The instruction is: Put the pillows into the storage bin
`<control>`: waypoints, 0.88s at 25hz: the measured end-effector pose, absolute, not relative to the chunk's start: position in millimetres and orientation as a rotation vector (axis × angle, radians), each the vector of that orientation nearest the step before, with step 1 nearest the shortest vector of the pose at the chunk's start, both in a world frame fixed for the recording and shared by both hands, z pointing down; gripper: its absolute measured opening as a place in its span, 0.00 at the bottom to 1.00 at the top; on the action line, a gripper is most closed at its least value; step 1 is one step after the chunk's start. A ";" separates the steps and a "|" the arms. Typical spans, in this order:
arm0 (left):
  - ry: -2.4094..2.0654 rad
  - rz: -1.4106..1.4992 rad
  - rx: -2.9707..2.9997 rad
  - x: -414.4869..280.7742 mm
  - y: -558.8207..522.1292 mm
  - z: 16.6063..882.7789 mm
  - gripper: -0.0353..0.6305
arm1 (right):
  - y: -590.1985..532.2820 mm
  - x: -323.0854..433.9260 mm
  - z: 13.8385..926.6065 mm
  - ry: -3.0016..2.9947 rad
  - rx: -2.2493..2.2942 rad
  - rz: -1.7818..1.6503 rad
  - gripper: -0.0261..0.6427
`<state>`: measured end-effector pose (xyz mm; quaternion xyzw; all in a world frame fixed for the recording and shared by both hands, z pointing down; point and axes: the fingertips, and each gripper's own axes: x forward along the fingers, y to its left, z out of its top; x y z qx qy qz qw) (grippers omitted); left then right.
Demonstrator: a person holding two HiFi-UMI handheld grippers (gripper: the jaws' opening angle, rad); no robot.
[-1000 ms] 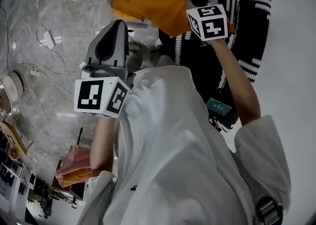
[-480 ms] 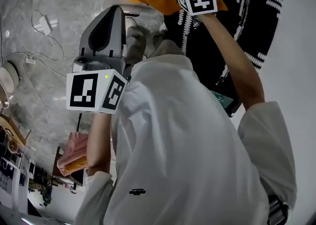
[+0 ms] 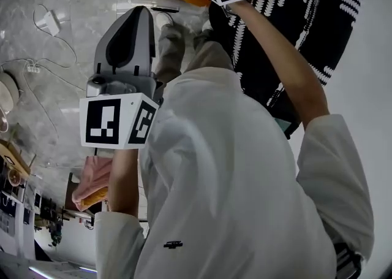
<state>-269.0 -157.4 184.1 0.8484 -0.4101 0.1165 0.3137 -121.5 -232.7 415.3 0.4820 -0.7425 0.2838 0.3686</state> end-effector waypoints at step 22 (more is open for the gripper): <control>-1.127 0.360 2.108 -319.9 -156.0 227.6 0.06 | -207.9 -212.6 584.6 -1.801 0.832 0.790 0.14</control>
